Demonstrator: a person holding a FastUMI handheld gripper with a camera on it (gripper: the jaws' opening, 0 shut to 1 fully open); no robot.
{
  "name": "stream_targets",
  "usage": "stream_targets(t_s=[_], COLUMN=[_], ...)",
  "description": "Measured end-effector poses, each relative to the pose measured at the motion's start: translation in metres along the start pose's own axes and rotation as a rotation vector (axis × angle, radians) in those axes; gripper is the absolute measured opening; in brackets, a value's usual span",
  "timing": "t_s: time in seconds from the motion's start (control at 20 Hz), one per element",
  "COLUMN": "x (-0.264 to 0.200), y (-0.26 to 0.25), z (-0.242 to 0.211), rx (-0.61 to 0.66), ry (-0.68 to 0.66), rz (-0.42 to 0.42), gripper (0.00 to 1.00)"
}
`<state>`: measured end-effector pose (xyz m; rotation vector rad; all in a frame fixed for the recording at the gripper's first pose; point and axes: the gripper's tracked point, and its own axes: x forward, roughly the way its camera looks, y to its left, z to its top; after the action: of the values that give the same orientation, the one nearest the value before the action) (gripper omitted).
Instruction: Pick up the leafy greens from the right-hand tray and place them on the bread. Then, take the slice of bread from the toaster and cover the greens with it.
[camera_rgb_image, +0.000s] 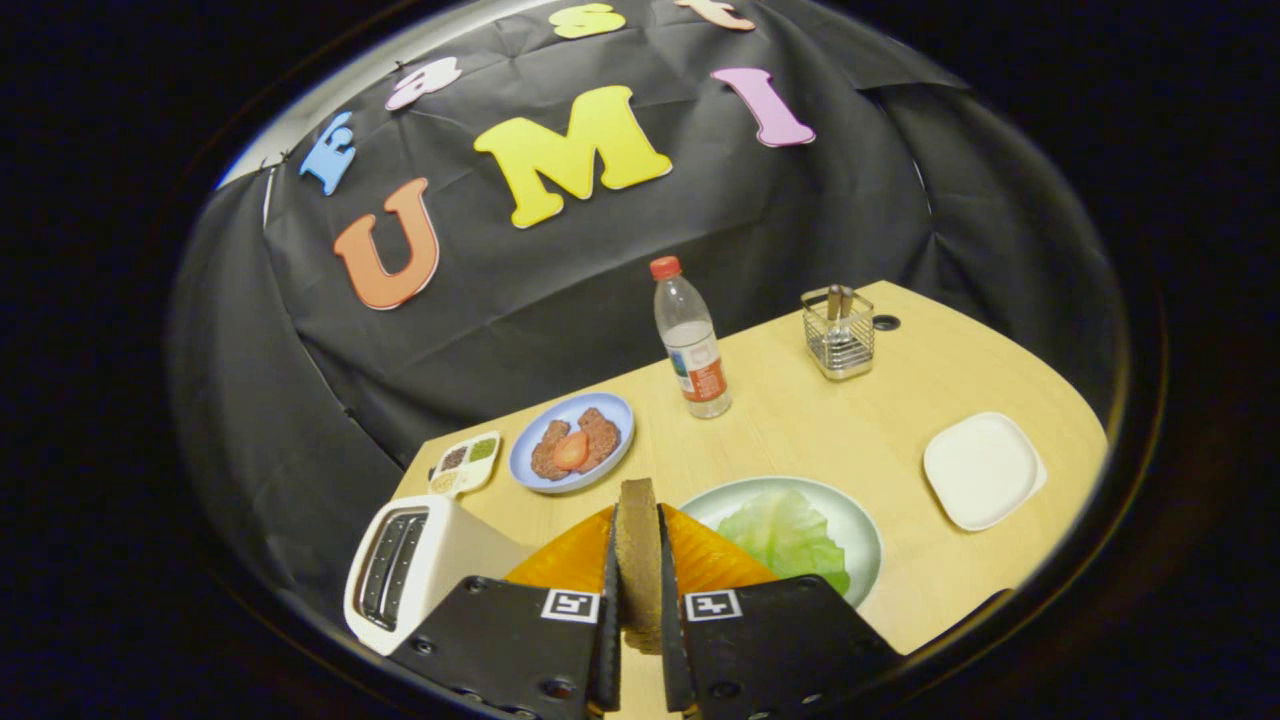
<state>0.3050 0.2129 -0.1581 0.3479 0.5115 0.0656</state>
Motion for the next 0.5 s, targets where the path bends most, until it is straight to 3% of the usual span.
stream_targets(t_s=[0.5], x=[0.027], y=[-0.054], z=[-0.005], rx=[0.024], ry=[0.018], rz=[-0.018], gripper=[0.17])
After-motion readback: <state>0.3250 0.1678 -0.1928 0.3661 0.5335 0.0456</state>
